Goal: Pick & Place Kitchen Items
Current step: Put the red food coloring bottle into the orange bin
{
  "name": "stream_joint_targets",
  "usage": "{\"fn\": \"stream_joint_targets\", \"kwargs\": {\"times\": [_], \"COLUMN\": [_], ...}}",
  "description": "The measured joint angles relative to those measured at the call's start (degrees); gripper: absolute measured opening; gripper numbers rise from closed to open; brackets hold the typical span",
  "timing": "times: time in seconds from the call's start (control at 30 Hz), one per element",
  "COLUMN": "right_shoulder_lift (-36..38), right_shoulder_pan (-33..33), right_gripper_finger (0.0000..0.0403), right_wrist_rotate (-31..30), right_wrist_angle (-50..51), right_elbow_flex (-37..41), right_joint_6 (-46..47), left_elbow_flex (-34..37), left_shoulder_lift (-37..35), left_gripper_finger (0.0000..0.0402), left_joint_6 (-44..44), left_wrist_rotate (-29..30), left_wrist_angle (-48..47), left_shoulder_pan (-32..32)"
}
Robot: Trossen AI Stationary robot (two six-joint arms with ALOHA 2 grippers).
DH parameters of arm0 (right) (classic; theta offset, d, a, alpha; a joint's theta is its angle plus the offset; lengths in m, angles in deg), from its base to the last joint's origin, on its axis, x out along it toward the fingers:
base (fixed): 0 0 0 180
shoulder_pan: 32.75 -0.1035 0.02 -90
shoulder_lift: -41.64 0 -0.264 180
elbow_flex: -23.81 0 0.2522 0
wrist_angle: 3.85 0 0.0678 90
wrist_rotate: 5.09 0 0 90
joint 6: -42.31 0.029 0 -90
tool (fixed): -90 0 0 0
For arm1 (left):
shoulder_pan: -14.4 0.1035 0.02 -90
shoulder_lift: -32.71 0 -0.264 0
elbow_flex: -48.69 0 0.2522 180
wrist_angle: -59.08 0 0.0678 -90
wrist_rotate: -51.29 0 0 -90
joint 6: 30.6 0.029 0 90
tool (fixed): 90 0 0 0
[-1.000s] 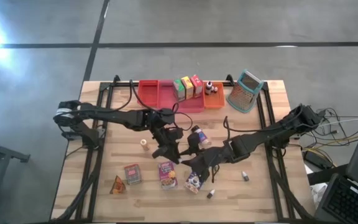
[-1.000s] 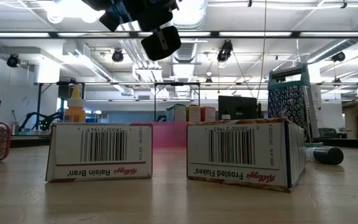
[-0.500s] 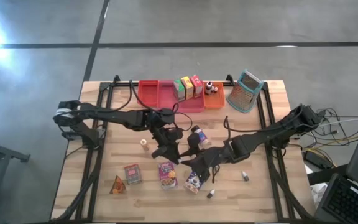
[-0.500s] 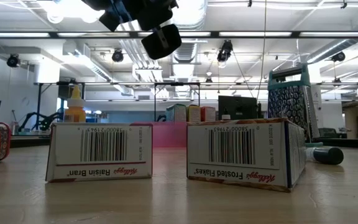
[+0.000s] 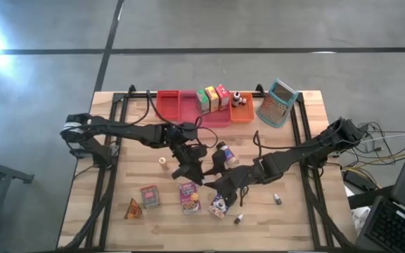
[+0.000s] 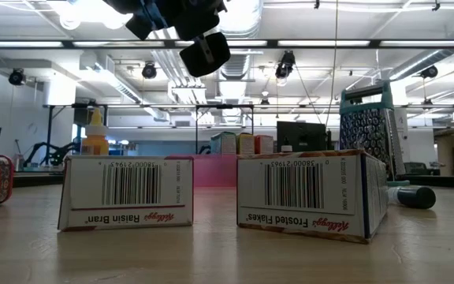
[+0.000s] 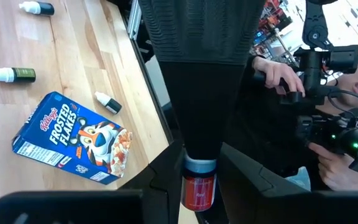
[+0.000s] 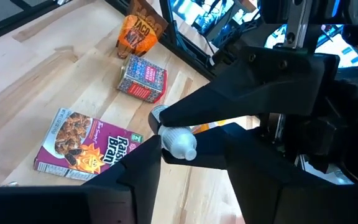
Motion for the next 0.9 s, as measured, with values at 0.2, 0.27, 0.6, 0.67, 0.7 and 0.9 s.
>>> {"fn": "stream_joint_targets", "kwargs": {"times": [0.2, 0.27, 0.6, 0.67, 0.7, 0.9], "right_shoulder_lift": [0.02, 0.02, 0.02, 0.02, 0.02, 0.02], "right_shoulder_pan": [-0.09, -0.09, -0.09, -0.09, -0.09, -0.11], "right_gripper_finger": [0.0177, 0.0171, 0.0107, 0.0093, 0.0086, 0.0062], "right_wrist_rotate": [2.2, 2.55, 2.6, 2.6, 2.66, 2.82], "right_wrist_angle": [0.02, 0.1, 0.2, 0.22, 0.21, 0.35], "right_elbow_flex": [-0.02, -0.02, -0.04, -0.04, -0.04, -0.04], "right_joint_6": [0.81, 0.86, 0.46, 0.38, 0.31, 0.26], "left_elbow_flex": [-0.28, -0.71, -0.92, -0.91, -0.91, -0.83], "left_shoulder_lift": [0.03, 0.04, 0.04, 0.04, 0.04, 0.04], "left_gripper_finger": [0.0092, 0.0092, 0.0092, 0.0092, 0.0092, 0.0092], "left_joint_6": [0.69, 0.84, 0.85, 0.85, 0.85, 1.41], "left_wrist_rotate": [0.0, -0.01, -0.04, -0.11, -0.11, -0.29], "left_wrist_angle": [0.04, 0.43, 0.28, 0.29, 0.28, 0.22], "left_shoulder_pan": [0.11, 0.11, 0.11, 0.15, 0.15, 0.15]}}
